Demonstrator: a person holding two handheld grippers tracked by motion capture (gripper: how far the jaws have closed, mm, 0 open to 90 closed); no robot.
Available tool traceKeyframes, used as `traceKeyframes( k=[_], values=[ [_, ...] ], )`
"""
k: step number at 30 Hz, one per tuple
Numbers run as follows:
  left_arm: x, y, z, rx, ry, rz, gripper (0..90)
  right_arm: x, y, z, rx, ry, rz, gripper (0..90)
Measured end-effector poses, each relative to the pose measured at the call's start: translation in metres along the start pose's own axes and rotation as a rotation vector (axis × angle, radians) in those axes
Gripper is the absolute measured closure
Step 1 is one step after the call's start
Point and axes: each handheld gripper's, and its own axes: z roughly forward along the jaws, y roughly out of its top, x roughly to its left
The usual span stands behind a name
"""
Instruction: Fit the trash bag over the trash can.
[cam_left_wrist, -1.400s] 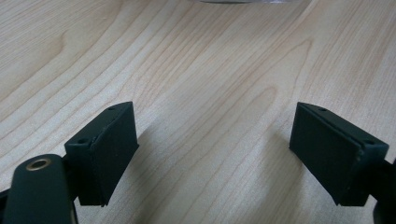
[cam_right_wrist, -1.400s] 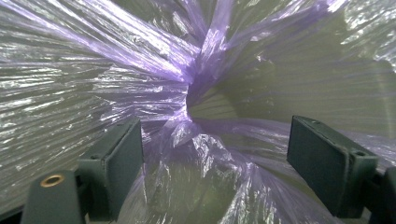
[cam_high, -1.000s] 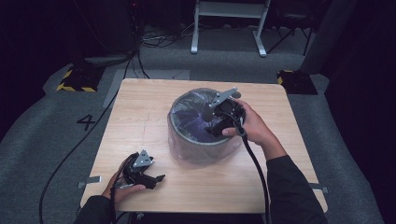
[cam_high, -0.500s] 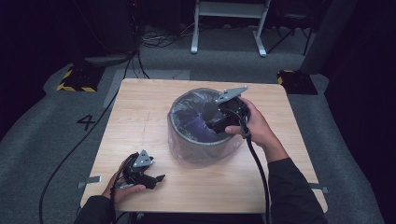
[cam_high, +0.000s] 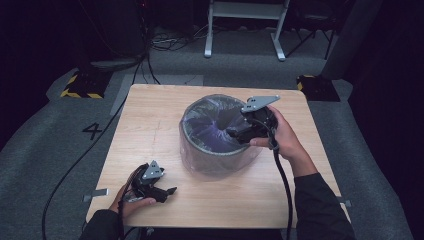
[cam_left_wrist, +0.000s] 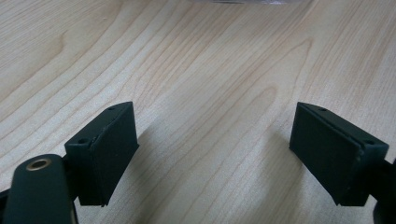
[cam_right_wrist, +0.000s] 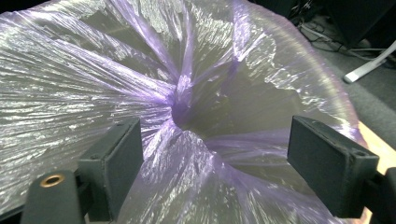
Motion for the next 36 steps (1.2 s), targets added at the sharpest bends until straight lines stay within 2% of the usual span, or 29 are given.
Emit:
traceKeyframes(
  k=[5,10,13,15,18,25,32,36],
  values=[
    [0.0,0.0,0.0,0.0,0.0,0.0,14.7,0.0,-0.005,-0.007,-0.034,-0.007,0.0,18.3],
    [0.0,0.0,0.0,0.0,0.0,0.0,14.7,-0.002,-0.011,-0.015,-0.029,-0.016,-0.003,15.9],
    [0.0,0.0,0.0,0.0,0.0,0.0,14.7,-0.003,-0.015,-0.019,-0.021,-0.04,-0.022,15.9],
    [0.0,0.0,0.0,0.0,0.0,0.0,14.7,-0.001,-0.017,-0.021,-0.01,-0.063,-0.052,15.9],
    [0.0,0.0,0.0,0.0,0.0,0.0,14.7,0.001,-0.02,-0.024,-0.004,-0.085,-0.066,15.9],
    [0.0,0.0,0.0,0.0,0.0,0.0,14.7,0.002,-0.027,-0.031,-0.012,-0.091,-0.066,16.2],
    [0.0,0.0,0.0,0.0,0.0,0.0,14.7,0.004,-0.031,-0.04,-0.047,-0.114,-0.065,15.8],
    [0.0,0.0,0.0,0.0,-0.001,-0.001,14.7,0.004,-0.034,-0.046,-0.06,-0.107,-0.053,16.1]
  ],
)
